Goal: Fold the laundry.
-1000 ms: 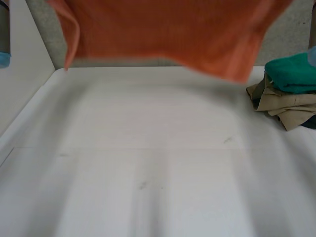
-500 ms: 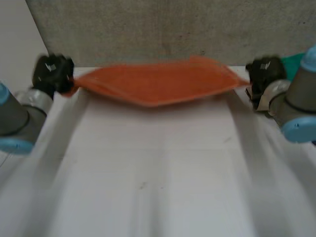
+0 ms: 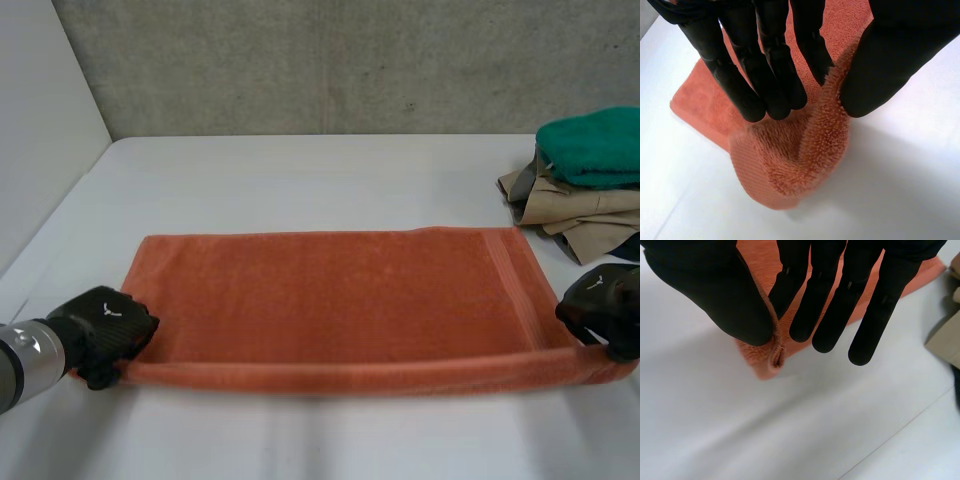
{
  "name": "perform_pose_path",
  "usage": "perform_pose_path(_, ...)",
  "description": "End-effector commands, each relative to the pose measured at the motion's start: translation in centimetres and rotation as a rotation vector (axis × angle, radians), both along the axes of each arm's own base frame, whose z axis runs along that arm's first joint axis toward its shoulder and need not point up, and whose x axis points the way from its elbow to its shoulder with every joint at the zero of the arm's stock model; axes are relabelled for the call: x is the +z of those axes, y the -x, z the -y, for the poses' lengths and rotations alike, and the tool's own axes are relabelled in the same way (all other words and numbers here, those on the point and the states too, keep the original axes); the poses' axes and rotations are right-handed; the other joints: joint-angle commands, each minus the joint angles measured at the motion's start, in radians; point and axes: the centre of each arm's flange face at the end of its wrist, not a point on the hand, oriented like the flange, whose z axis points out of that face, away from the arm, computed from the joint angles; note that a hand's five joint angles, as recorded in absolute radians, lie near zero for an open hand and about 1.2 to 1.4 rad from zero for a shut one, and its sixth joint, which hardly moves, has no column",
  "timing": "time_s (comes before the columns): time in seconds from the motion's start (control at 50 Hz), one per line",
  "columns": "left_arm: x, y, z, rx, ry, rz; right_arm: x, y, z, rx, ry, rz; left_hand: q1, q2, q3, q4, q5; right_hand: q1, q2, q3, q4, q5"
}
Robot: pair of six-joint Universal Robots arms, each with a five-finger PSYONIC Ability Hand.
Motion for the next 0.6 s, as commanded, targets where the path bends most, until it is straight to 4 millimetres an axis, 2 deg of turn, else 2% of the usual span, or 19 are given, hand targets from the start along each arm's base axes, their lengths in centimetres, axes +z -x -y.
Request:
perform_pose_path(0.02,-0.1,2.3,5.8,-0.039,0.219,-0.043,-1.6,-2.5,3.7,-0.031,0.248,0.099,0.234,0.197,0.205,0.197,0.258,0.259,0.216,0.202,0.195,0.216)
perform_pose_path(0.06,-0.1,2.9,7.5,-0.016,0.269,-0.066,-1.8,-3.2,4.8,-0.045,0.315,0.142,0.234,0.197,0.205,0.197,0.258,0.259,0.216,0.202,0.195,0.216)
perform_pose_path(0.08,-0.3,3.3,9.0,0.014,0.308,-0.085,-2.0,-3.8,5.7,-0.061,0.375,0.184,0.234,0.197,0.205,0.197,0.258,0.259,0.216,0.202,0.195,0.216)
perform_pose_path(0.2,-0.9,5.0,13.6,0.105,0.419,-0.117,-3.3,-5.4,8.9,-0.070,0.566,0.261,0.234,0.197,0.205,0.197,0.258,0.259,0.216,0.202,0.195,0.216)
perform_pose_path(0.34,-1.8,6.5,16.0,0.114,0.460,-0.091,-4.3,-6.2,11.8,-0.066,0.697,0.260,0.234,0.197,0.205,0.197,0.258,0.259,0.216,0.202,0.195,0.216)
perform_pose_path(0.44,-2.4,7.3,17.6,0.105,0.496,-0.072,-5.4,-7.2,13.4,-0.050,0.730,0.272,0.234,0.197,0.205,0.197,0.258,0.259,0.216,0.202,0.195,0.216)
perform_pose_path(0.5,-2.7,7.8,17.9,0.099,0.499,-0.074,-6.2,-7.7,13.8,-0.045,0.728,0.273,0.234,0.197,0.205,0.197,0.258,0.259,0.216,0.202,0.195,0.216)
perform_pose_path(0.52,-2.7,8.1,18.0,0.094,0.507,-0.079,-6.6,-8.1,14.0,-0.045,0.731,0.273,0.234,0.197,0.205,0.197,0.258,-0.096,-0.139,-0.153,-0.160,-0.139)
perform_pose_path(0.54,-2.8,8.2,18.0,0.090,0.508,-0.082,-6.9,-8.3,14.0,-0.045,0.730,0.270,0.057,0.020,0.028,0.020,0.081,-0.591,-0.634,-0.648,-0.655,-0.634)
perform_pose_path(0.56,-2.8,8.5,17.9,0.085,0.506,-0.088,-7.2,-8.5,14.0,-0.051,0.730,0.264,-0.369,-0.406,-0.398,-0.406,-0.345,-0.963,-1.006,-1.020,-1.027,-1.006)
perform_pose_path(0.58,-2.9,8.9,17.6,0.076,0.502,-0.097,-7.5,-8.7,14.1,-0.067,0.740,0.251,-0.988,-1.025,-1.017,-1.025,-0.963,-0.963,-1.006,-1.020,-1.027,-1.006)
perform_pose_path(0.6,-2.9,9.0,17.5,0.074,0.502,-0.104,-7.4,-8.8,14.1,-0.079,0.752,0.246,-0.988,-1.025,-1.017,-1.025,-0.963,-0.963,-1.006,-1.020,-1.027,-1.006)
